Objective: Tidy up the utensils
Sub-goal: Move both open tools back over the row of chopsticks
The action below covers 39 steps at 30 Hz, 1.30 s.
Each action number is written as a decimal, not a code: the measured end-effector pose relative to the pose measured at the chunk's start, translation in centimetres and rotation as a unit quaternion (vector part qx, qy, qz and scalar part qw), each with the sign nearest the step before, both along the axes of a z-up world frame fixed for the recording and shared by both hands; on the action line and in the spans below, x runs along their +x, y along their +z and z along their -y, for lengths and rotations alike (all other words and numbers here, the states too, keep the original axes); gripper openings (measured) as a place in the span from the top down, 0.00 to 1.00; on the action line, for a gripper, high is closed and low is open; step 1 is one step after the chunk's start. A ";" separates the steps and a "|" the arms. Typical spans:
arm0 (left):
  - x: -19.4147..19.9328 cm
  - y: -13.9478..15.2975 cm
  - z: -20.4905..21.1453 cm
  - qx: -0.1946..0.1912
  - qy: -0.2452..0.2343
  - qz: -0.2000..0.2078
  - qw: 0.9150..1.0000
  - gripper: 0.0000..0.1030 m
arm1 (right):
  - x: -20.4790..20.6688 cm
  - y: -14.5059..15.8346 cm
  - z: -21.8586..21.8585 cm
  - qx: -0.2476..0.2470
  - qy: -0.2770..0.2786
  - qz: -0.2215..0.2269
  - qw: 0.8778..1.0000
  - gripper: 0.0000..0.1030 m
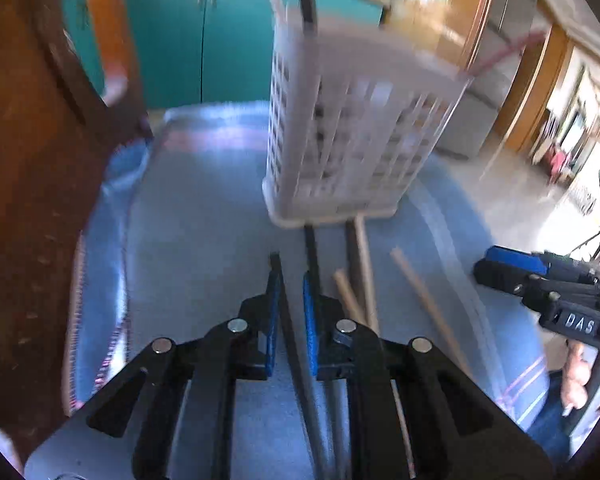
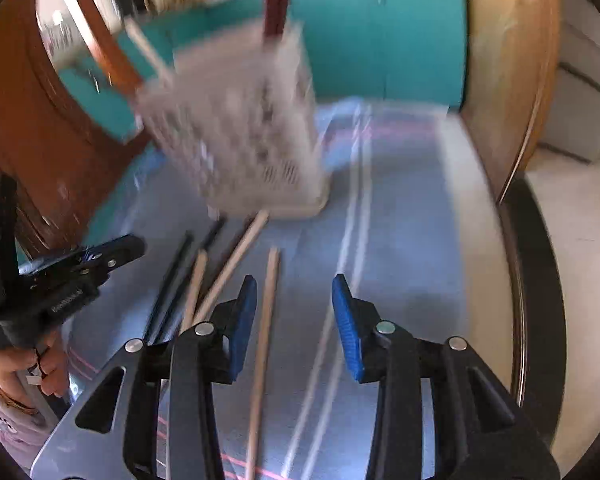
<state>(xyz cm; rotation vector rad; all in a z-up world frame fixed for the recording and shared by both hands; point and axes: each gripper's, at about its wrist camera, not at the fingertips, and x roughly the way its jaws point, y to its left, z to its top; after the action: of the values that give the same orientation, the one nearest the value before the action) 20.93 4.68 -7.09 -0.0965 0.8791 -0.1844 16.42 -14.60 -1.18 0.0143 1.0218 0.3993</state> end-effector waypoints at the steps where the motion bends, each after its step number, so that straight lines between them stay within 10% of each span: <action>1: 0.4 -0.7 0.2 0.008 -0.003 -0.013 1.000 0.88 | 0.7 -0.6 -1.0 -0.014 0.016 -0.012 1.000 0.62; 14: 0.4 -2.6 2.2 0.067 -0.005 -0.047 0.997 0.87 | 1.1 -4.2 -4.7 -0.116 0.032 0.010 0.993 0.62; 39: -0.8 -2.6 1.6 0.068 0.005 -0.047 0.997 0.74 | 0.5 -4.5 -5.4 -0.123 0.036 0.020 0.991 0.72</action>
<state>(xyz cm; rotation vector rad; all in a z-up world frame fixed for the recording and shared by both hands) 20.17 3.07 -9.71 0.0178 0.9822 -0.1107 16.94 -9.22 -5.66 -0.2529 1.0278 0.3357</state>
